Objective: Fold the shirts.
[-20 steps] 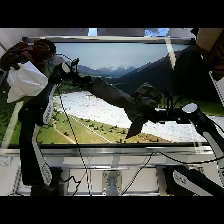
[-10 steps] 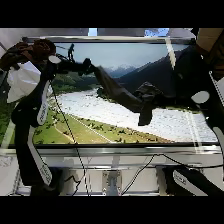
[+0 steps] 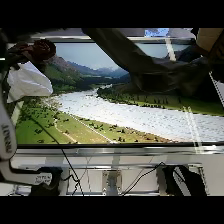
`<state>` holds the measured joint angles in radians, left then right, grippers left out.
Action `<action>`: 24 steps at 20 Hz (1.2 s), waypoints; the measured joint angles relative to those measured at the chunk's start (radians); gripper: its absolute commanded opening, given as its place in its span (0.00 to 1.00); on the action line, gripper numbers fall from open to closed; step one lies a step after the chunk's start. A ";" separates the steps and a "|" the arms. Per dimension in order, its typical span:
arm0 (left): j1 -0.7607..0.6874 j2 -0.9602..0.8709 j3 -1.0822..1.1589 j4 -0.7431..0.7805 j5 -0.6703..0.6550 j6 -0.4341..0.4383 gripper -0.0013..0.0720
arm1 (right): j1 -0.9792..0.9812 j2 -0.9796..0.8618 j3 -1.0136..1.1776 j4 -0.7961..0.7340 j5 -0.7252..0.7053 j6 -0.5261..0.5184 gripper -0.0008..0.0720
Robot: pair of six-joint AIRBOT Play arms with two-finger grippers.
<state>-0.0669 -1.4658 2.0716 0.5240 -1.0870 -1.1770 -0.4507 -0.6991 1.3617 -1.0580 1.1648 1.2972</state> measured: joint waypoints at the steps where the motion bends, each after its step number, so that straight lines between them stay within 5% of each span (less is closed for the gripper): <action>1: 0.000 0.066 0.000 0.079 -0.014 -0.024 0.04 | -0.032 0.032 0.040 0.000 0.025 -0.010 0.04; 7: -0.001 0.367 -0.027 0.553 -0.349 -0.239 0.04 | -0.082 0.084 0.202 0.048 0.095 -0.040 0.04; 12: -0.002 0.436 -0.233 0.728 -0.569 -0.340 0.04 | 0.004 -0.089 0.230 0.101 0.154 -0.046 0.04; 19: -0.003 0.327 -0.747 0.776 -0.375 -0.369 0.04 | 0.221 -0.542 0.236 0.116 0.146 -0.048 0.04; 24: -0.002 0.050 -0.741 0.764 -0.058 -0.391 0.05 | 0.325 -0.827 0.238 0.119 -0.042 -0.048 0.04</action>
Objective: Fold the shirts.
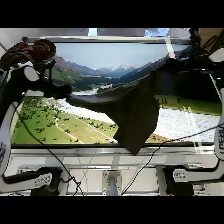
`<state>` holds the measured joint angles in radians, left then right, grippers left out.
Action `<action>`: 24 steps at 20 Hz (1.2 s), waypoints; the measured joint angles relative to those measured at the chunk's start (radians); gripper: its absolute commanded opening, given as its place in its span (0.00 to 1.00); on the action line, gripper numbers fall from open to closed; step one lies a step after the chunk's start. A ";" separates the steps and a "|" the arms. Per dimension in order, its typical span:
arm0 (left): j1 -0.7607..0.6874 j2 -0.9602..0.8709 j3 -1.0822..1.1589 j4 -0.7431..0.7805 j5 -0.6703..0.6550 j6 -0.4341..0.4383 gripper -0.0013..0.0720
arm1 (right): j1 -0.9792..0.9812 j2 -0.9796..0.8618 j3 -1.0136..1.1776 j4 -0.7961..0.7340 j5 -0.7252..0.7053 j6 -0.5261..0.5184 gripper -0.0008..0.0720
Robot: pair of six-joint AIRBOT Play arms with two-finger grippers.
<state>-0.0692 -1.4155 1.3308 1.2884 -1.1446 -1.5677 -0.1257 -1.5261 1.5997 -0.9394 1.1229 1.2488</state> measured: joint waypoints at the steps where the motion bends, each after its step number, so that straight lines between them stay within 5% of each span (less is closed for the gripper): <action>1: 0.000 -0.072 0.050 -0.005 0.047 -0.010 0.06 | 0.009 -0.044 0.001 -0.001 -0.045 0.000 0.04; 2: 0.000 -0.137 0.106 -0.011 0.095 -0.029 0.37 | 0.015 -0.079 0.003 0.000 -0.101 0.000 0.07; 3: 0.002 -0.203 0.174 -0.021 0.145 -0.049 0.88 | 0.019 -0.103 0.004 0.001 -0.161 0.000 0.26; 4: 0.003 -0.254 0.240 -0.042 0.193 -0.059 0.98 | 0.023 -0.121 0.005 0.001 -0.234 -0.003 0.48; 8: 0.036 -0.362 0.473 -0.093 0.332 -0.076 0.97 | -0.001 -0.142 0.051 -0.050 -0.344 -0.009 0.51; 14: 0.179 -0.326 0.624 -0.078 0.100 -0.011 0.96 | -0.152 -0.046 -0.006 -0.174 0.002 0.021 0.51; 19: 0.245 -0.225 0.565 -0.077 -0.130 0.111 0.96 | -0.244 0.210 -0.446 -0.159 0.071 -0.002 0.62; 24: 0.259 -0.161 0.403 -0.175 -0.214 0.188 0.96 | -0.279 0.381 -0.962 0.066 -0.011 -0.080 0.63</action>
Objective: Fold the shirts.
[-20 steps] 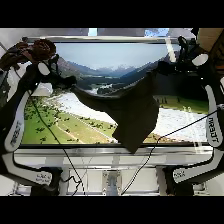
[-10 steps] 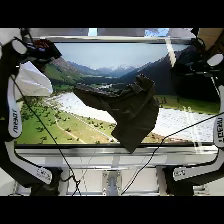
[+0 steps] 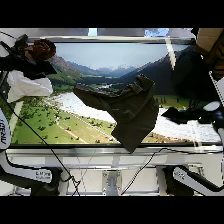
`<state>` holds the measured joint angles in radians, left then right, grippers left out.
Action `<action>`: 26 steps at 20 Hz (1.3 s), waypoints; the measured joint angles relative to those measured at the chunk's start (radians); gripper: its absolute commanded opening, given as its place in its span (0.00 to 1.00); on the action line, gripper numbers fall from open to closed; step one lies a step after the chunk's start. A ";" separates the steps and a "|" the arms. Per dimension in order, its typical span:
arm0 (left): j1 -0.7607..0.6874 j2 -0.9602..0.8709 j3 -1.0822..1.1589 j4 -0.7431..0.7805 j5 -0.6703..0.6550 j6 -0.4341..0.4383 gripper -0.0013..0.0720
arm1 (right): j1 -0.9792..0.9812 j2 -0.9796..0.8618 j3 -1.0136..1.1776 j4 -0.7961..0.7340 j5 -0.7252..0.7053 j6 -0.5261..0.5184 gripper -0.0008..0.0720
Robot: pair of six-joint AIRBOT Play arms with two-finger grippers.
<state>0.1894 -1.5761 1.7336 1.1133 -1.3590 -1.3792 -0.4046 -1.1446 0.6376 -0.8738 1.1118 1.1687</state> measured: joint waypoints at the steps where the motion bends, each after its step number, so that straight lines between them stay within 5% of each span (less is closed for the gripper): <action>1: 0.000 0.006 -0.014 -0.025 -0.004 0.013 0.96 | -0.003 0.013 -0.067 0.041 -0.013 -0.015 0.63; 13: 0.003 0.019 -0.056 -0.180 -0.049 0.080 0.96 | 0.065 0.047 -0.338 0.355 -0.170 -0.073 0.61; 15: 0.003 0.019 -0.057 -0.185 -0.055 0.087 0.96 | 0.082 0.048 -0.341 0.375 -0.195 -0.068 0.45; 18: 0.003 0.020 -0.057 -0.196 -0.062 0.094 0.96 | 0.096 0.048 -0.344 0.398 -0.224 -0.055 0.39; 19: 0.003 0.020 -0.057 -0.196 -0.063 0.094 0.96 | 0.098 0.047 -0.344 0.401 -0.228 -0.053 0.13; 20: 0.003 0.019 -0.057 -0.198 -0.064 0.095 0.96 | 0.098 0.048 -0.344 0.411 -0.233 -0.051 0.04; 26: 0.002 0.002 -0.063 -0.166 -0.050 0.068 0.96 | 0.102 0.050 -0.344 0.479 -0.217 -0.059 0.04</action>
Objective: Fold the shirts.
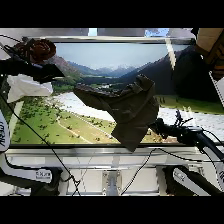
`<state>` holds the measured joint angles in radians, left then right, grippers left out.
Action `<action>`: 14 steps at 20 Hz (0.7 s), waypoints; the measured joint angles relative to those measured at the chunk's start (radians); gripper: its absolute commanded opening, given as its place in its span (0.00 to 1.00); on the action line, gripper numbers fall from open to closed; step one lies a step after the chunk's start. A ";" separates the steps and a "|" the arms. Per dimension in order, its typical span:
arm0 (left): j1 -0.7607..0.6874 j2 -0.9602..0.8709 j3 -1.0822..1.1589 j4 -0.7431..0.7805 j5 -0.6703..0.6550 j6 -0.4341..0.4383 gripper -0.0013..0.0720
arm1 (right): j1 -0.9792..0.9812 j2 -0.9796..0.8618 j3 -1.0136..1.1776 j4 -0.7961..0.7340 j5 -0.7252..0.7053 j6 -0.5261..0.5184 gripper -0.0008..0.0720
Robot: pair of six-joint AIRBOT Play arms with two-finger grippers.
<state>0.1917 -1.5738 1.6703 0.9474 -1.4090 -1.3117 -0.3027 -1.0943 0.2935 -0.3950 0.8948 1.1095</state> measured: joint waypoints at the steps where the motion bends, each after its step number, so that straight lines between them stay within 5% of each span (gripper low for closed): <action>1: 0.000 -0.014 -0.008 0.010 -0.005 -0.017 0.96 | 0.000 0.004 0.001 0.009 0.007 -0.003 0.04; 8: -0.051 -0.200 -0.047 -0.014 0.024 -0.023 0.96 | 0.000 0.103 0.003 0.034 0.047 0.009 0.04; 14: -0.097 -0.299 -0.051 -0.065 0.235 0.034 0.96 | 0.000 0.180 0.003 0.043 0.058 0.043 0.04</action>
<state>0.0952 -1.8729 1.6196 0.8822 -1.1740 -1.2778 -0.3027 -0.9138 0.2966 -0.3523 0.9527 1.1530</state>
